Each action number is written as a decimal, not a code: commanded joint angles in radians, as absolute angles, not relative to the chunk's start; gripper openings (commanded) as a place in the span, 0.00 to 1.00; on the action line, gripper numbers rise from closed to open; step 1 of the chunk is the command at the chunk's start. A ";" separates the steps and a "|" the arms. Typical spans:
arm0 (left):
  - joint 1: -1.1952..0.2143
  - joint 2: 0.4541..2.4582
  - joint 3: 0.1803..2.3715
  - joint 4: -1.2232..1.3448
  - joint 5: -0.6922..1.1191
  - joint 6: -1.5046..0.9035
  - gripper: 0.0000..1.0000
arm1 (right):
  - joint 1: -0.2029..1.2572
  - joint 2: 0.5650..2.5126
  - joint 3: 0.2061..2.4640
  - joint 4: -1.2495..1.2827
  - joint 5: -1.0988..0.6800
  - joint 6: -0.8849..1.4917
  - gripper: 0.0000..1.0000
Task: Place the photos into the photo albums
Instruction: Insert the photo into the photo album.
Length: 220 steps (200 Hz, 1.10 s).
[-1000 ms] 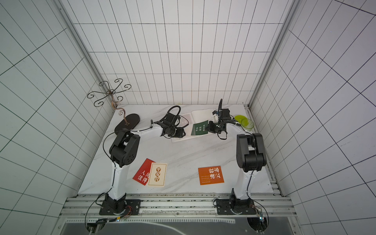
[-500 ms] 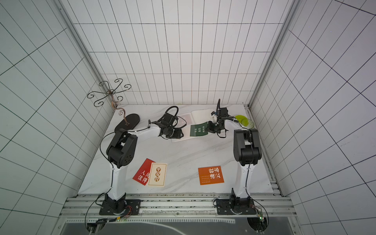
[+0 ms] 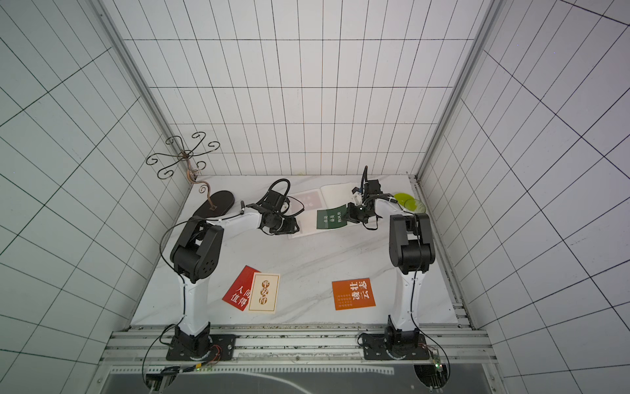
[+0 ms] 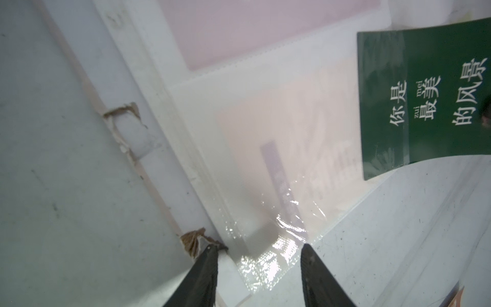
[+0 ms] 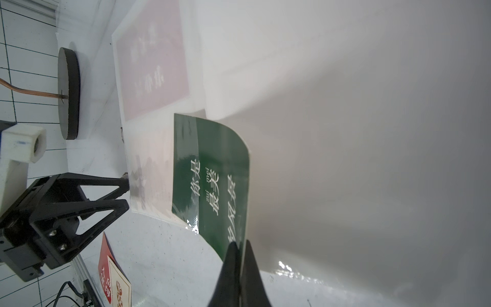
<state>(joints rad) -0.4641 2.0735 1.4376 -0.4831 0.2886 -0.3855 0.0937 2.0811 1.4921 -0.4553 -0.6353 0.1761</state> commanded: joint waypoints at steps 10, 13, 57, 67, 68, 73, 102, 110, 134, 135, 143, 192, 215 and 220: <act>-0.455 2.036 1.422 -0.483 0.291 -0.387 0.51 | 0.105 2.109 1.617 -0.502 -0.620 0.149 0.25; -0.454 2.034 1.422 -0.483 0.291 -0.388 0.51 | 0.106 2.108 1.622 -0.505 -0.612 0.150 0.26; -0.451 2.026 1.412 -0.473 0.297 -0.391 0.51 | 0.099 2.091 1.647 -0.538 -0.415 0.175 0.49; -0.451 2.024 1.410 -0.471 0.299 -0.392 0.51 | 0.095 2.091 1.647 -0.538 -0.411 0.178 0.49; -0.451 2.023 1.409 -0.471 0.300 -0.392 0.51 | 0.095 2.091 1.646 -0.538 -0.411 0.178 0.49; -0.451 2.023 1.407 -0.469 0.302 -0.394 0.51 | 0.095 2.091 1.645 -0.537 -0.414 0.178 0.49; -0.451 2.020 1.406 -0.464 0.308 -0.397 0.51 | 0.096 2.112 1.651 -0.538 -0.461 0.178 0.45; -0.449 2.020 1.405 -0.463 0.308 -0.397 0.51 | 0.095 2.114 1.651 -0.537 -0.467 0.179 0.42; -0.449 2.016 1.404 -0.462 0.310 -0.399 0.51 | 0.098 2.118 1.655 -0.532 -0.471 0.178 0.32; -0.449 2.016 1.404 -0.462 0.310 -0.399 0.51 | 0.097 2.118 1.654 -0.533 -0.471 0.177 0.32; -0.448 2.016 1.403 -0.462 0.310 -0.398 0.51 | 0.097 2.120 1.657 -0.532 -0.471 0.176 0.28; -0.440 2.013 1.395 -0.453 0.312 -0.407 0.51 | 0.105 2.142 1.684 -0.532 -0.495 0.174 0.18; -0.434 2.012 1.390 -0.442 0.325 -0.416 0.51 | 0.118 2.157 1.702 -0.534 -0.508 0.165 0.17; -0.434 2.013 1.390 -0.441 0.328 -0.418 0.51 | 0.121 2.160 1.707 -0.537 -0.508 0.162 0.17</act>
